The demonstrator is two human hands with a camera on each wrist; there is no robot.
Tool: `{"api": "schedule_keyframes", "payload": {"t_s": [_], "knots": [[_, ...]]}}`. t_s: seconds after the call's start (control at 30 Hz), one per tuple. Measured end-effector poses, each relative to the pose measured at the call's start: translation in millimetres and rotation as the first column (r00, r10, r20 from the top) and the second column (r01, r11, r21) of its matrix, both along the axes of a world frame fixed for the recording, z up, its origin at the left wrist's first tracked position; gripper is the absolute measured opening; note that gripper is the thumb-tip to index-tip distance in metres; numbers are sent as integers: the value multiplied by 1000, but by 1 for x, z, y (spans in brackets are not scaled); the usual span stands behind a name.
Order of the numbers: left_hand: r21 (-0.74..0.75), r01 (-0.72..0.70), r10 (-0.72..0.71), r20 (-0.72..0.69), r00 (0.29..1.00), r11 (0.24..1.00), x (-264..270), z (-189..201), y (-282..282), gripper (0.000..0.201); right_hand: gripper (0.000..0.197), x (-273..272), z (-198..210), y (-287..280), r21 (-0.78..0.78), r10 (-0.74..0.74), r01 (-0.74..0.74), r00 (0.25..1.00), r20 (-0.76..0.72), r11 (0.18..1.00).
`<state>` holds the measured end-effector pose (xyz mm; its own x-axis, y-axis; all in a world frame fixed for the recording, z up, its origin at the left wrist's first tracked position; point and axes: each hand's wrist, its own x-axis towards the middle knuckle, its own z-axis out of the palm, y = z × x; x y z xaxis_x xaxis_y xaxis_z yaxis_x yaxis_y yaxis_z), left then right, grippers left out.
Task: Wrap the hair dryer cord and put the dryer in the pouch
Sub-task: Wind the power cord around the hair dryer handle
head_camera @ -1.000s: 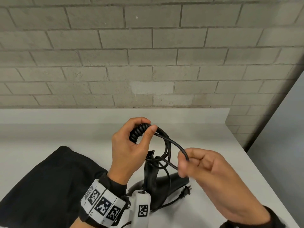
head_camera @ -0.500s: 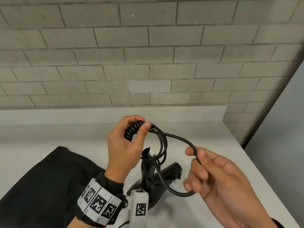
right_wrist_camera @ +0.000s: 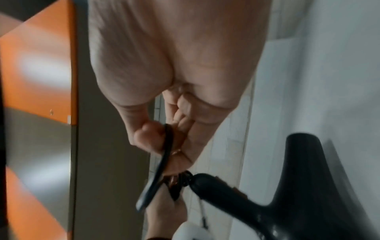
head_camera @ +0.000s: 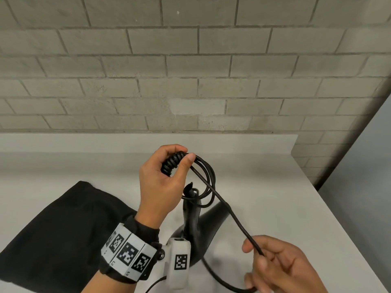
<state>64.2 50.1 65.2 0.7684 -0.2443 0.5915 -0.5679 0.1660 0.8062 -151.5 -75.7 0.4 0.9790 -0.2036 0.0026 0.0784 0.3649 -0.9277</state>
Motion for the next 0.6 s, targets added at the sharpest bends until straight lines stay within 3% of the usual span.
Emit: {"api": "schedule_keyframes", "payload": {"t_s": [0.07,0.17,0.23,0.33,0.43,0.53,0.6], "knots": [[22,22,-22,13,1000,1000,-3,0,-1,11,55,-9,0,-7,-70,-58,53,996,-70,996],[63,42,-45,42,998,997,-7,-2,-3,12,55,-16,1,-21,-152,-40,21,992,-124,988],[60,41,-43,36,998,997,-6,-3,-5,12,48,-18,0,-30,-128,-24,13,996,-82,992],[37,33,-33,14,999,999,-2,-3,-6,11,37,-8,-23,-45,-108,-17,30,993,117,994],[33,31,-31,10,999,999,1,-3,-5,11,16,-9,-37,-41,73,-7,-14,960,280,997],[51,40,-41,22,999,998,-1,-3,-5,11,22,-19,-36,-36,287,-72,-9,960,271,958],[48,43,-44,19,999,998,-2,-3,-6,11,24,-20,-33,-39,319,-22,-60,968,249,946]]}}
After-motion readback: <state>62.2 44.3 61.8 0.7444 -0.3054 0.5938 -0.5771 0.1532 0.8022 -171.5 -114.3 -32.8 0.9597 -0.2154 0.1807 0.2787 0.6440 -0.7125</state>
